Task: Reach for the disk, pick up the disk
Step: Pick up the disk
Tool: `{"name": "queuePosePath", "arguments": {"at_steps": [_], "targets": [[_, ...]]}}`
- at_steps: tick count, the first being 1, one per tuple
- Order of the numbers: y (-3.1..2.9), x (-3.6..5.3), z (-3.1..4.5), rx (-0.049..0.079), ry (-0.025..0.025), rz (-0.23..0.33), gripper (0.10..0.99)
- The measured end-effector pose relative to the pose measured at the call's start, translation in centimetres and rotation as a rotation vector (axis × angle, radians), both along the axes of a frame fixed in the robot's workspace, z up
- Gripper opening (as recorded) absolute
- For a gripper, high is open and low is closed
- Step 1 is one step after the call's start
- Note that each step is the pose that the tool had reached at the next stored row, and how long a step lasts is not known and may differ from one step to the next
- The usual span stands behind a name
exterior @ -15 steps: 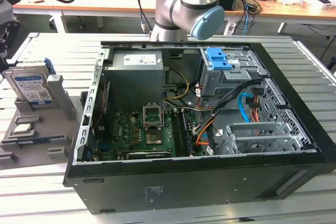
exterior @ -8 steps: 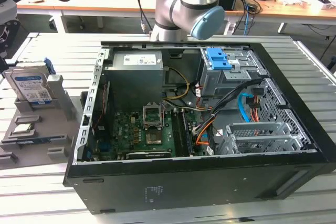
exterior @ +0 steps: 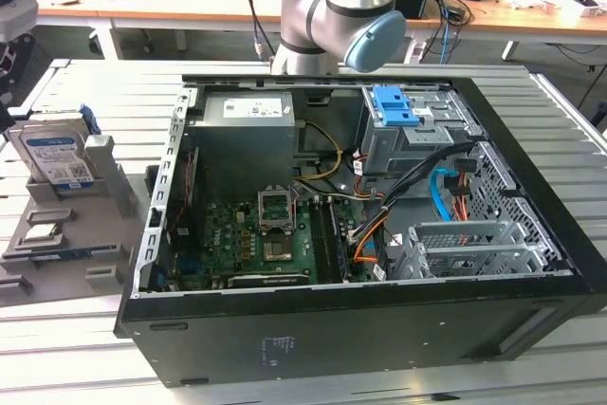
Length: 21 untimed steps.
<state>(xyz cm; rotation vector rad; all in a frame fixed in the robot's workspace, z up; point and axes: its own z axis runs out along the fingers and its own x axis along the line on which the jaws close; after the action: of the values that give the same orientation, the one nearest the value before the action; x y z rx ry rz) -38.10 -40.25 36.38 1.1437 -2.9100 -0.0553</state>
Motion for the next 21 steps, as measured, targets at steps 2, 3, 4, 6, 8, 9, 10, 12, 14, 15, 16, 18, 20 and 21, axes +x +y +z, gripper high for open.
{"name": "queuePosePath", "arguments": {"at_steps": [2, 3, 4, 6, 8, 9, 10, 12, 14, 15, 16, 18, 20, 21], "targets": [[0.00, 0.00, 0.00, 0.000, 0.0000, 0.025, 0.106], [0.00, 0.00, 0.00, 0.000, 0.0000, 0.040, 0.106], [0.00, 0.00, 0.00, 0.000, 0.0000, 0.049, 0.106], [0.00, 0.00, 0.00, 0.000, 0.0000, 0.069, 0.106], [0.00, 0.00, 0.00, 0.000, 0.0000, 0.090, 0.106], [0.00, 0.00, 0.00, 0.000, 0.0000, 0.102, 0.106], [0.00, 0.00, 0.00, 0.000, 0.0000, 0.110, 0.106], [0.00, 0.00, 0.00, 0.000, 0.0000, 0.145, 0.106], [0.00, 0.00, 0.00, 0.000, 0.0000, 0.175, 0.106], [0.00, 0.00, 0.00, 0.000, 0.0000, 0.185, 0.106], [0.00, 0.00, 0.00, 0.000, 0.0000, 0.193, 0.106], [0.00, 0.00, 0.00, 0.000, 0.0000, 0.219, 0.106], [0.00, 0.00, 0.00, 0.000, 0.0000, 0.237, 0.106], [0.00, 0.00, 0.00, 0.000, 0.0000, 0.244, 0.106]]}}
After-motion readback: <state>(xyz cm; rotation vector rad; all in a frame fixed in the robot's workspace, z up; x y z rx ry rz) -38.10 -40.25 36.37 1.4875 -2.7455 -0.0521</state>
